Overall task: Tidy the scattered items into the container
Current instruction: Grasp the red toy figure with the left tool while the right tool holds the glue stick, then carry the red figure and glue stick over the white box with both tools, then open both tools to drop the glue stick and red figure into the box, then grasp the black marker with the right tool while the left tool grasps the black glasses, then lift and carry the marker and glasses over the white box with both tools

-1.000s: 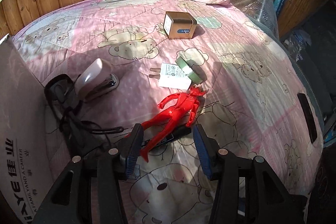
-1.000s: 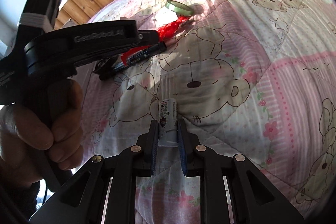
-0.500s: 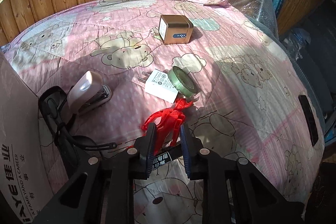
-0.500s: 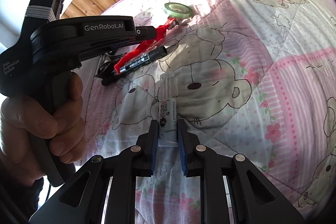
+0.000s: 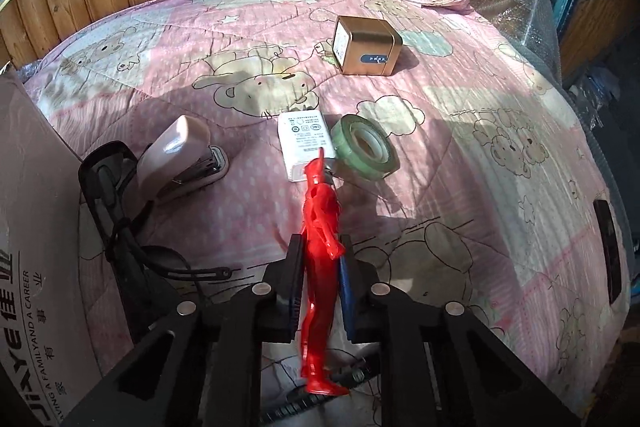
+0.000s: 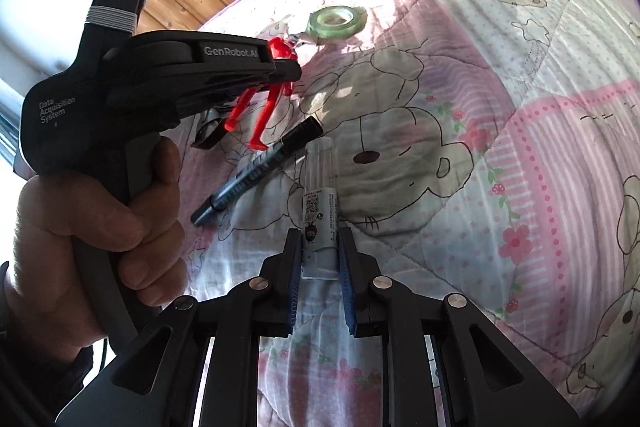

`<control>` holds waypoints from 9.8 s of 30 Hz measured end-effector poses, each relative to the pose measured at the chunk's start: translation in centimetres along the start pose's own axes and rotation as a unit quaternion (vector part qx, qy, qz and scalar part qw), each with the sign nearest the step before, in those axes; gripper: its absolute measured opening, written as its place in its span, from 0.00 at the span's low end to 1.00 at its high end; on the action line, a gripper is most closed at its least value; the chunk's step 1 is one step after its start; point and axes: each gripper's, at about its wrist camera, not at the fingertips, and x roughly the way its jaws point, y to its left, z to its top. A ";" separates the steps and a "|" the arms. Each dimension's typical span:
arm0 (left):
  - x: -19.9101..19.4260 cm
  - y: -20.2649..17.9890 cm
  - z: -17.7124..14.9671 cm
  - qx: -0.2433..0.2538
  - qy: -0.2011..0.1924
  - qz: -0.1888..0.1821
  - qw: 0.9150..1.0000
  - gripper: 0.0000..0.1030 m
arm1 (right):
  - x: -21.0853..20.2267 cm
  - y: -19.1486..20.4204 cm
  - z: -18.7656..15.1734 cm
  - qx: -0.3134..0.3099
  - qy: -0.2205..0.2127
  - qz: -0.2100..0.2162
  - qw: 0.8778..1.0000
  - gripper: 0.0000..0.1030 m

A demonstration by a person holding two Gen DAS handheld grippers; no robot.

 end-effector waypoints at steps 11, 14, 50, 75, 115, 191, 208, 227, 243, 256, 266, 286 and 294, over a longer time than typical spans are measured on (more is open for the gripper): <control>-3.5 -1.1 -1.6 -0.015 -0.010 -0.031 0.999 0.16 | -2.2 -0.8 -0.7 0.014 -0.020 -0.008 1.000 0.18; -4.4 -1.4 -2.5 -0.012 -0.010 -0.036 0.999 0.16 | -2.5 -0.6 -0.8 0.015 -0.024 -0.009 1.000 0.18; -18.5 -1.5 -12.7 -0.002 -0.078 -0.075 0.994 0.16 | -11.4 5.6 -7.3 -0.041 -0.085 -0.015 0.995 0.18; -24.8 4.1 -15.5 -0.046 -0.137 -0.092 0.985 0.16 | -11.3 11.6 -9.1 -0.095 -0.084 -0.027 0.992 0.18; -27.3 13.1 -14.7 -0.112 -0.164 0.021 0.980 0.16 | -7.6 18.8 -6.8 -0.172 -0.055 0.003 0.984 0.18; -23.7 28.8 -16.8 -0.229 -0.055 0.102 0.967 0.32 | 3.9 25.0 -1.2 -0.181 0.033 0.055 0.981 0.29; -25.5 18.1 -14.1 -0.133 -0.087 0.027 0.987 0.32 | -1.5 17.4 -2.0 -0.102 -0.023 0.079 0.991 0.34; -17.4 6.4 -7.6 -0.101 -0.036 -0.008 0.994 0.51 | -1.1 5.4 0.3 0.028 -0.008 0.030 0.999 0.35; -4.9 9.6 -0.4 -0.200 0.014 0.052 0.978 0.54 | 4.6 3.8 4.2 0.030 0.032 -0.038 0.998 0.42; -0.4 12.6 0.3 -0.229 0.028 0.071 0.970 0.39 | 6.3 4.3 6.5 -0.036 0.011 -0.053 0.998 0.22; -2.0 11.5 -1.9 -0.222 0.028 0.055 0.973 0.36 | 3.3 2.6 6.1 -0.004 -0.001 -0.003 1.000 0.17; -8.5 4.1 -9.1 -0.126 0.027 0.032 0.991 0.36 | -2.6 3.0 1.7 -0.010 -0.019 -0.016 1.000 0.15; -10.8 3.6 -11.1 -0.115 0.020 0.023 0.993 0.36 | -5.2 3.2 0.5 -0.011 -0.032 -0.011 0.999 0.13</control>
